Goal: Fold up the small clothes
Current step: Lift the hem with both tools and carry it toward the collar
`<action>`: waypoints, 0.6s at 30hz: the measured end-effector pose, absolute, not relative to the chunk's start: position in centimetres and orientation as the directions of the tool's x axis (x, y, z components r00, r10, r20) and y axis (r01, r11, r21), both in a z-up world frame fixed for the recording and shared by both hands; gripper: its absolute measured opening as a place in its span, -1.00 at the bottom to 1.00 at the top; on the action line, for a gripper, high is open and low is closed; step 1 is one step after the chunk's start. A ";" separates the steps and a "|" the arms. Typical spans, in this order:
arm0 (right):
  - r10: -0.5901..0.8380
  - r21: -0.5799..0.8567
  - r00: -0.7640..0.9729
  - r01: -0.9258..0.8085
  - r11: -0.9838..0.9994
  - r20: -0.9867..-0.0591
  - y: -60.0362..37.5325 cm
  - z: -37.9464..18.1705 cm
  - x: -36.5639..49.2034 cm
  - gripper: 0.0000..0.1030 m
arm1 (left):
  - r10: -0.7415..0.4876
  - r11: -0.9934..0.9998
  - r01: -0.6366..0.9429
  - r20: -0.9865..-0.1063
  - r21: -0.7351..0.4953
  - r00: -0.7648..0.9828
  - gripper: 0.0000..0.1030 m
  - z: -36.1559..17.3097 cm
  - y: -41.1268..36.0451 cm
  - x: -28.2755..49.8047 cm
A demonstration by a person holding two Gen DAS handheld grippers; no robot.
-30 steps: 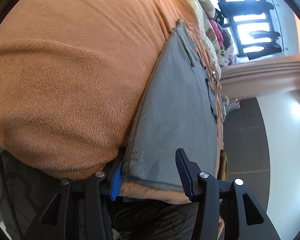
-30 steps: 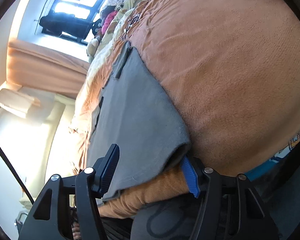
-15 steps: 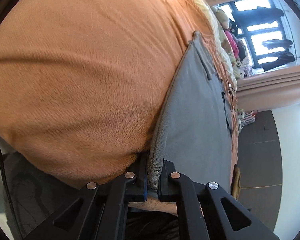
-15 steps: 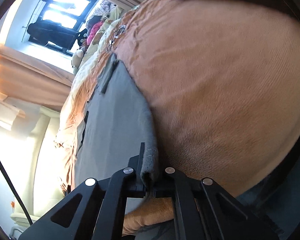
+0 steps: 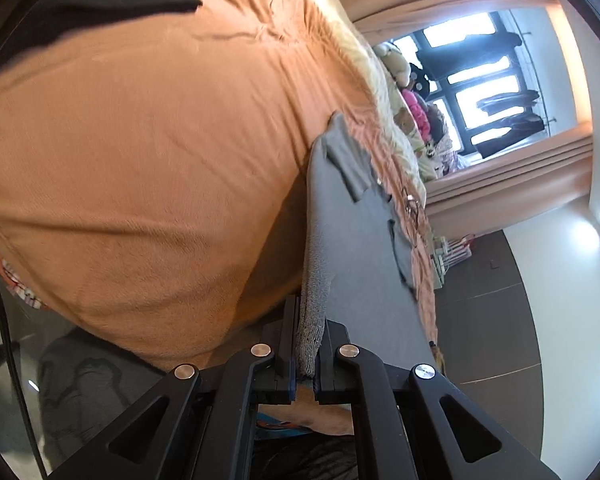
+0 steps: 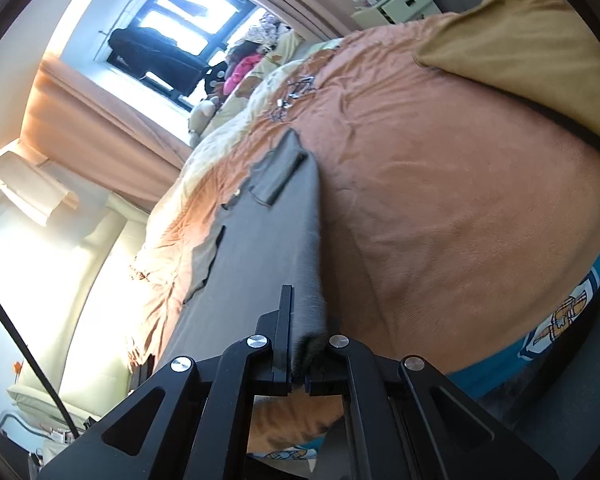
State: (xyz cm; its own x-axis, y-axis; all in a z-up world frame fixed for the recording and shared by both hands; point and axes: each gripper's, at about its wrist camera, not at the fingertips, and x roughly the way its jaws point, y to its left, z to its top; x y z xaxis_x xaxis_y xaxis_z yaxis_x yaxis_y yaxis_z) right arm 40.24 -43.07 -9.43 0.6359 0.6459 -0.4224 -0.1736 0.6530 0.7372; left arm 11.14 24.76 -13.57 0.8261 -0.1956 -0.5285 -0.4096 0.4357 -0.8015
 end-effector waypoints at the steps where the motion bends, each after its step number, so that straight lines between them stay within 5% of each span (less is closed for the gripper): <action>1: 0.650 0.735 0.636 -0.186 0.652 -0.415 -43.2 -9.1 39.5 -1.00 | -0.194 0.433 -0.404 -0.521 -0.806 0.831 -0.91 -13.1 24.8 10.7; 18: 0.700 0.732 0.627 -0.290 0.617 -0.341 -46.6 -9.0 33.3 -1.00 | -0.179 0.440 -0.327 -0.438 -0.837 0.881 -0.91 -9.2 22.9 1.0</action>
